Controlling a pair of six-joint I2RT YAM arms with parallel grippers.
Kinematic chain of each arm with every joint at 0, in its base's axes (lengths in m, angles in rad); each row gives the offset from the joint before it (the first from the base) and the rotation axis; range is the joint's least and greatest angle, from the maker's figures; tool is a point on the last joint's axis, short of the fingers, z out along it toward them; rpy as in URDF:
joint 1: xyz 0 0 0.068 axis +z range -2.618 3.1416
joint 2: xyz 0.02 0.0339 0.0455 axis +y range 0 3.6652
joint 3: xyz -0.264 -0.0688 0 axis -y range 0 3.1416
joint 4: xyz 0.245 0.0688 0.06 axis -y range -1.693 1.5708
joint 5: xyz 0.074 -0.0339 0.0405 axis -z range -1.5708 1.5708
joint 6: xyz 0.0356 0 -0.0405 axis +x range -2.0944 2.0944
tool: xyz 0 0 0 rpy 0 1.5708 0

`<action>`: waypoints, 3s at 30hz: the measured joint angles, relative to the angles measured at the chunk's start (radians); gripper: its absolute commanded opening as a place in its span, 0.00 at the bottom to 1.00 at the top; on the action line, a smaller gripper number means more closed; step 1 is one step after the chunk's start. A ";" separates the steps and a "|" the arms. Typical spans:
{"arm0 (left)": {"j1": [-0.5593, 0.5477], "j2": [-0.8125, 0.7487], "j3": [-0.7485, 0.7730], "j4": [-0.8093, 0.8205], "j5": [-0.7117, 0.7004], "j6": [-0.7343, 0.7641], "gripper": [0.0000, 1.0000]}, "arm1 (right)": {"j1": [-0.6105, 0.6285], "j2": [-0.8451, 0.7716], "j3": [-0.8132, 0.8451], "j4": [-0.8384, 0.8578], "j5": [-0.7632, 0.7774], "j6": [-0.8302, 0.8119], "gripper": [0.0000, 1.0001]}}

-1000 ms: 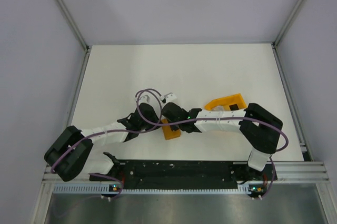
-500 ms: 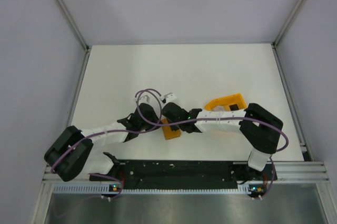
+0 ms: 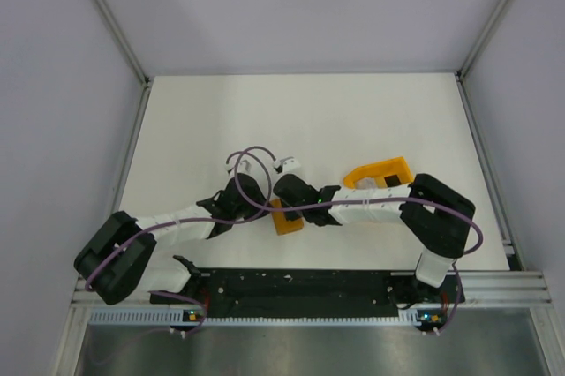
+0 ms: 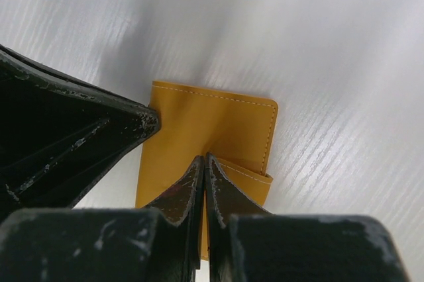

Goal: Put the credit cards into the card holder
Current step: Close the card holder at the center of the board.

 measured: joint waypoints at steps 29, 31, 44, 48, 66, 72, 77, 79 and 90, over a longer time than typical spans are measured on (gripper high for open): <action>-0.005 -0.008 -0.014 0.010 0.013 -0.030 0.13 | -0.156 -0.082 -0.380 0.551 -0.310 0.327 0.00; -0.005 -0.008 -0.015 0.011 0.014 -0.031 0.13 | -0.156 -0.079 -0.385 0.567 -0.310 0.340 0.00; 0.003 -0.021 -0.019 -0.018 -0.005 -0.064 0.12 | -0.140 0.006 -0.400 0.696 -0.285 0.525 0.00; 0.008 -0.029 -0.021 -0.029 -0.019 -0.075 0.12 | -0.122 0.032 -0.412 0.747 -0.259 0.592 0.00; 0.069 -0.060 0.012 -0.176 -0.030 -0.016 0.11 | 0.125 0.111 -0.156 0.384 0.203 0.797 0.00; 0.129 -0.067 0.011 -0.186 0.034 0.005 0.11 | 0.130 0.135 -0.112 0.334 0.230 0.786 0.00; 0.135 -0.085 0.011 -0.167 0.081 0.049 0.23 | 0.122 0.064 -0.143 0.330 0.212 0.660 0.35; 0.133 -0.088 0.011 -0.146 0.097 0.068 0.31 | 0.119 -0.006 -0.142 0.225 0.211 0.565 0.41; 0.133 -0.076 -0.093 0.051 0.262 0.133 0.39 | 0.000 -0.399 -0.242 -0.127 0.136 0.388 0.52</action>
